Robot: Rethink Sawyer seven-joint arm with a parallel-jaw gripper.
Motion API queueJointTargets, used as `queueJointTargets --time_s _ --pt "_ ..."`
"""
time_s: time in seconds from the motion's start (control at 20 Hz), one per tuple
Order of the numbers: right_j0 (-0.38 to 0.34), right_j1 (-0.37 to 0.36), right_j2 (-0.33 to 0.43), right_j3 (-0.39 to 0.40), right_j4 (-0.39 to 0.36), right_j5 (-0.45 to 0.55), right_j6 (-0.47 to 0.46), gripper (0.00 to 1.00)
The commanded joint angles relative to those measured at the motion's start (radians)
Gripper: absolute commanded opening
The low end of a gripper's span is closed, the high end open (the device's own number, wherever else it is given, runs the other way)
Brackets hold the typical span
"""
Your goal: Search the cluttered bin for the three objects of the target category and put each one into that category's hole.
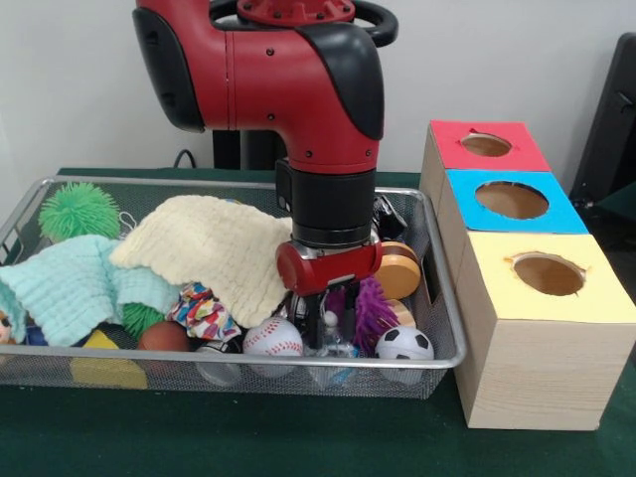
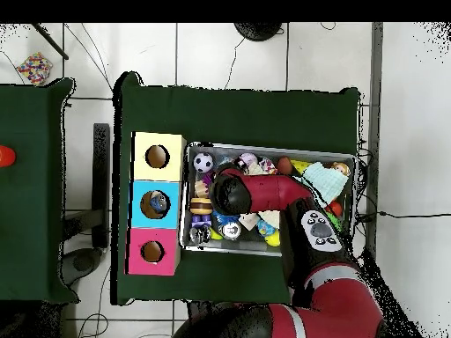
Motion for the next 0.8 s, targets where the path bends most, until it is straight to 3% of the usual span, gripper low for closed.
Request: queueJointTargets --time_s 0.05,0.8 --pt "-0.019 0.074 -0.022 -0.054 -0.041 0.13 0.031 0.0" --pt "-0.037 0.074 -0.001 -0.045 -0.04 0.115 0.04 0.0"
